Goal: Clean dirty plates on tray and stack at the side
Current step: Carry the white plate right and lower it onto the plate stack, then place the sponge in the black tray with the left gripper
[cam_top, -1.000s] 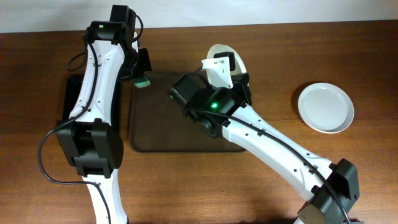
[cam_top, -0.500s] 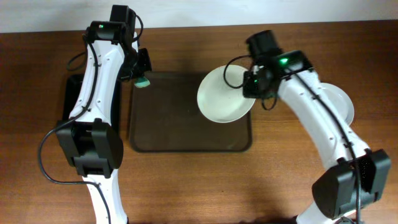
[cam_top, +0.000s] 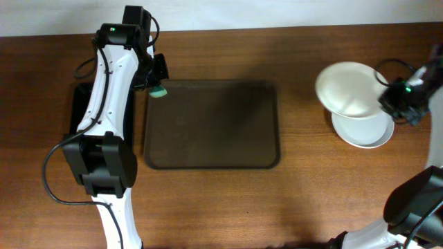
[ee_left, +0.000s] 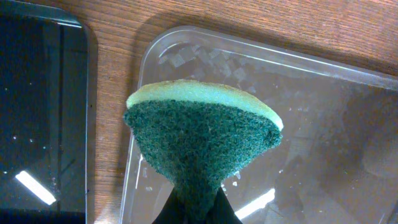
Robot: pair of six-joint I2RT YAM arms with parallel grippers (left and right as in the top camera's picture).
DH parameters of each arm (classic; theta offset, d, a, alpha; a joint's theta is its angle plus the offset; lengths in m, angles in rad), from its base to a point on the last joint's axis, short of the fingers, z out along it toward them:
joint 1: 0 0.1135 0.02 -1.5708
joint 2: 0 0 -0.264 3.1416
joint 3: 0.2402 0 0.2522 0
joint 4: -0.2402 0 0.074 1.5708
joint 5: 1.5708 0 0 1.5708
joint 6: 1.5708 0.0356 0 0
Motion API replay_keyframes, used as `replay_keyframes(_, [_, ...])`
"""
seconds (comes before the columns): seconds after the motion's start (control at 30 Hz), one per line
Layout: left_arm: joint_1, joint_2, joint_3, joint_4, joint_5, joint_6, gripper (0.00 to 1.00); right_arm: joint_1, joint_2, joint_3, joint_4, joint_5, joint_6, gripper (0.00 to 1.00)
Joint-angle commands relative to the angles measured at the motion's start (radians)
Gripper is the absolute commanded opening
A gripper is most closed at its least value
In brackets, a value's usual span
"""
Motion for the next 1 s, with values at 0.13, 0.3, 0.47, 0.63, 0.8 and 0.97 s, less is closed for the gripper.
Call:
replay_keyframes(0.13, [0.002, -0.011, 0.004, 0.003, -0.014, 0.016, 0.01, -0.216, -0.026, -0.208, 0.123, 0.058, 0.042, 0.04])
replay_keyframes(0.3, [0.002, -0.011, 0.004, 0.003, -0.014, 0.017, 0.01, -0.210, -0.024, -0.359, 0.297, 0.047, 0.042, 0.04])
replay_keyframes(0.47, [0.002, -0.011, 0.004, 0.006, -0.014, 0.016, 0.01, -0.158, -0.010, -0.383, 0.363, 0.047, 0.042, 0.04])
replay_keyframes(0.63, [0.002, -0.011, 0.004, 0.006, -0.014, 0.016, 0.01, -0.106, 0.007, -0.383, 0.383, 0.058, 0.043, 0.15])
replay_keyframes(0.8, [0.003, -0.025, 0.005, 0.006, -0.010, 0.016, 0.01, -0.108, -0.010, -0.349, 0.296, 0.045, 0.041, 0.58])
replay_keyframes(0.97, [0.071, -0.134, 0.006, -0.061, -0.020, 0.087, 0.01, -0.032, -0.135, -0.171, 0.148, -0.021, -0.050, 0.60])
